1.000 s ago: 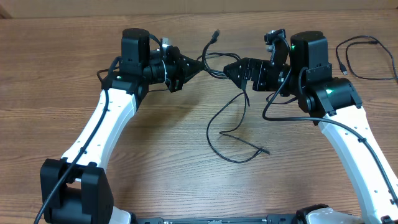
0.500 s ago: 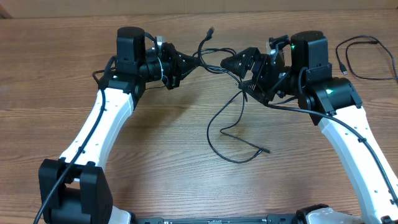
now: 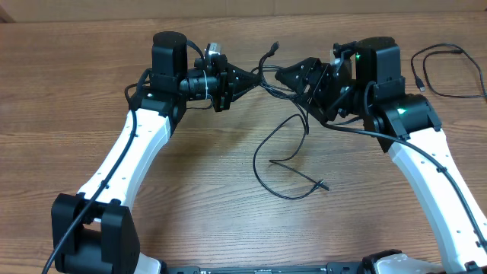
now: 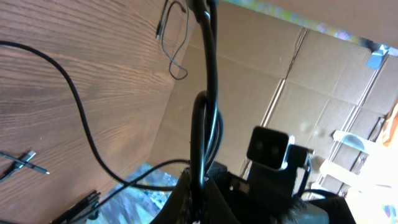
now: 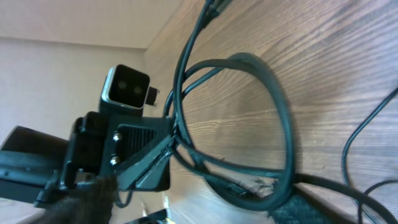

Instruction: Untangle cables

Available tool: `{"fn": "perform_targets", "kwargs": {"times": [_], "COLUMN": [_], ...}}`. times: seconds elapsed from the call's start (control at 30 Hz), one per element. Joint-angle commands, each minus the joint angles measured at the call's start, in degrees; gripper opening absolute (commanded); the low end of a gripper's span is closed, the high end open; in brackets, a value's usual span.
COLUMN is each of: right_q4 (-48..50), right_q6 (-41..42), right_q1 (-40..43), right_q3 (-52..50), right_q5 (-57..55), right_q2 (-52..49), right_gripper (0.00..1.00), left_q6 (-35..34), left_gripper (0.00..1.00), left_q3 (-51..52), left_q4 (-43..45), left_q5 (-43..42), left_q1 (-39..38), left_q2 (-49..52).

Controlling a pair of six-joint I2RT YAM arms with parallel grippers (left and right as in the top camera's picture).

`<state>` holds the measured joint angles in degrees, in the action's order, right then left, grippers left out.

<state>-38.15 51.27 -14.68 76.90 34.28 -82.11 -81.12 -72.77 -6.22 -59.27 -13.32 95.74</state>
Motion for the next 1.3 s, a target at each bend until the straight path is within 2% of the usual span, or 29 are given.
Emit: {"fn": "perform_targets", "kwargs": {"times": [0.0,0.03,0.07,0.13,0.23,0.37,0.7,0.97,1.17,1.27], "right_q4": [0.5,0.5,0.5,0.6,0.8,0.8,0.8,3.4,3.6,4.3], "right_q6": [-0.2,-0.2,-0.2,-0.3,-0.3,-0.3,-3.6,-6.8,-8.3,-8.3], "right_q1": [-0.4,-0.4,-0.4,-0.4,-0.4,-0.4,-0.4,-0.4,-0.4,-0.4], "right_q3": [0.3,0.3,0.3,0.3,0.3,0.3,0.3,0.3,0.3,0.3], "right_q5": [0.5,0.6,0.8,0.9,0.9,1.2,5.7,13.9,15.5,15.5], "right_q2": [-2.0,-2.5,-2.9,-3.1,-3.1,-3.1,-3.1,-3.1,-3.1,-3.1], "right_gripper": [0.51,0.35,0.28,0.16,0.04,0.04,0.04,0.04,0.04,0.04], "left_q6": [-0.8,-0.8,-0.8,-0.8,-0.8,-0.7,0.5,10.6,14.8,15.4], "left_gripper": [0.04,0.04,0.04,0.04,0.04,0.04,0.04,0.04,0.05,0.08], "left_q3": [-0.6,-0.6,-0.6,-0.6,-0.6,-0.6,-0.6,-0.6,-0.6,-0.6], "left_q4": [0.2,0.2,0.2,0.2,0.2,0.2,-2.8,-14.4,-21.2,-22.1], "left_q5": [-3.5,-3.5,-3.2,-2.8,-1.8,-1.3,-0.1,2.4,4.5,4.1], "left_q1": [-0.8,-0.8,-0.8,-0.8,-0.7,0.4,13.7,22.0,24.7,24.3], "left_q2": [-0.9,-0.9,-0.9,-0.9,-0.9,-0.9,-0.9,-0.9,-0.9,-0.9]}}
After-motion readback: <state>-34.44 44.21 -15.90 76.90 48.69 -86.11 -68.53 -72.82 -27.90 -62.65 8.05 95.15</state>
